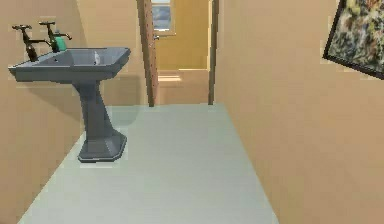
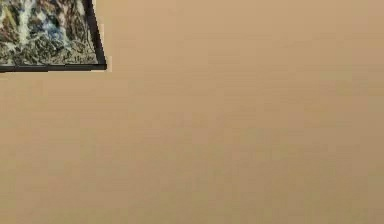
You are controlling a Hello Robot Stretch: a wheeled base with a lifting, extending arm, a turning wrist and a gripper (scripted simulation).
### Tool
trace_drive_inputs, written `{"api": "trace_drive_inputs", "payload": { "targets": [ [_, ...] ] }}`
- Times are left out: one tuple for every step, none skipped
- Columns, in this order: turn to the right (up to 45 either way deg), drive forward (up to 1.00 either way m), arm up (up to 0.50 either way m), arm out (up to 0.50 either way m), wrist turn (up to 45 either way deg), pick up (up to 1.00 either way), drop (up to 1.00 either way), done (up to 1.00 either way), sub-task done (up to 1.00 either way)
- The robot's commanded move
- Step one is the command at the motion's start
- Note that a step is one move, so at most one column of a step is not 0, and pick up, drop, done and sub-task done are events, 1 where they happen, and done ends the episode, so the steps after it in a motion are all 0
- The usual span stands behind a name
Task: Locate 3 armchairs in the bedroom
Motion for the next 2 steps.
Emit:
{"api": "trace_drive_inputs", "payload": {
  "targets": [
    [0.0, 1.0, 0.0, 0.0, 0.0, 0.0, 0.0, 0.0, 0.0],
    [0.0, 1.0, 0.0, 0.0, 0.0, 0.0, 0.0, 0.0, 0.0]
  ]
}}
